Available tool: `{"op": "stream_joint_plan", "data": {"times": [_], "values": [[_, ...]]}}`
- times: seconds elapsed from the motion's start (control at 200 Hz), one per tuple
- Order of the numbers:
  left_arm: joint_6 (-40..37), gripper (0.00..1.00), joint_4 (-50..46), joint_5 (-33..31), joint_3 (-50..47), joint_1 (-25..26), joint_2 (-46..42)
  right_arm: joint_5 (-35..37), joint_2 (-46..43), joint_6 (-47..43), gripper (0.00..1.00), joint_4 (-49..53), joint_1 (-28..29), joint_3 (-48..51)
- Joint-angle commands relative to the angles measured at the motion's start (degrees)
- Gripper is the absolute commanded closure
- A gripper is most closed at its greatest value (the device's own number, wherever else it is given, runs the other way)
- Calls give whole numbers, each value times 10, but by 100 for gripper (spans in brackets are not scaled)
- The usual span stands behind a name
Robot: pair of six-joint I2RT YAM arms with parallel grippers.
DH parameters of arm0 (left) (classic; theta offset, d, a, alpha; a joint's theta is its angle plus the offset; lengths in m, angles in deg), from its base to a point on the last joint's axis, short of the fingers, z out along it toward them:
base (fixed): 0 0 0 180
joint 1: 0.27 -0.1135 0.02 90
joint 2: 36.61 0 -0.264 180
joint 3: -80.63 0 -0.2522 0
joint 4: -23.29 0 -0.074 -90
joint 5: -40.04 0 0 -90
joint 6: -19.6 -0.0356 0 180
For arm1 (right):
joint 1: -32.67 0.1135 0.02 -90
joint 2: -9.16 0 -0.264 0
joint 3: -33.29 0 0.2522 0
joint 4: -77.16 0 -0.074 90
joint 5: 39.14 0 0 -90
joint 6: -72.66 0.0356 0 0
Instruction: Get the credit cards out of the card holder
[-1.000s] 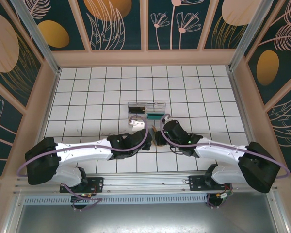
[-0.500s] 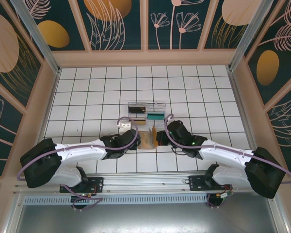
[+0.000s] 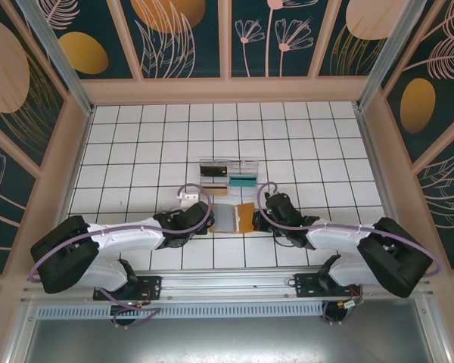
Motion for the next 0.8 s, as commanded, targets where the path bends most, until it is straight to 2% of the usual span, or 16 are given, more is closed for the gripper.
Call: {"op": "stream_joint_plan", "data": {"times": [0.0, 0.115, 0.23, 0.285, 0.36, 0.44, 0.52, 0.611, 0.791], "values": [[-6, 46, -10, -11, 6, -4, -1, -31, 25, 14, 100, -42, -1, 16], [1, 38, -25, 0, 18, -4, -33, -30, 33, 38, 100, -67, -1, 27], [17, 34, -24, 15, 20, -4, -84, -25, 30, 50, 100, -78, 2, 33], [25, 28, -21, 13, 20, -3, -110, -23, 28, 54, 100, -81, 7, 35], [31, 28, -24, -1, 25, -4, -140, -19, 27, 60, 100, -82, 13, 35], [19, 32, 5, 9, 23, -3, -166, -16, 23, 67, 100, -85, 19, 38], [11, 39, 75, 65, 6, -3, -171, -10, 16, 71, 100, -86, 24, 39], [23, 44, 129, 109, -9, -3, -145, -5, 9, 75, 100, -89, 30, 41], [39, 57, 144, 123, -20, -3, -76, -2, 10, 77, 100, -91, 36, 41]]}}
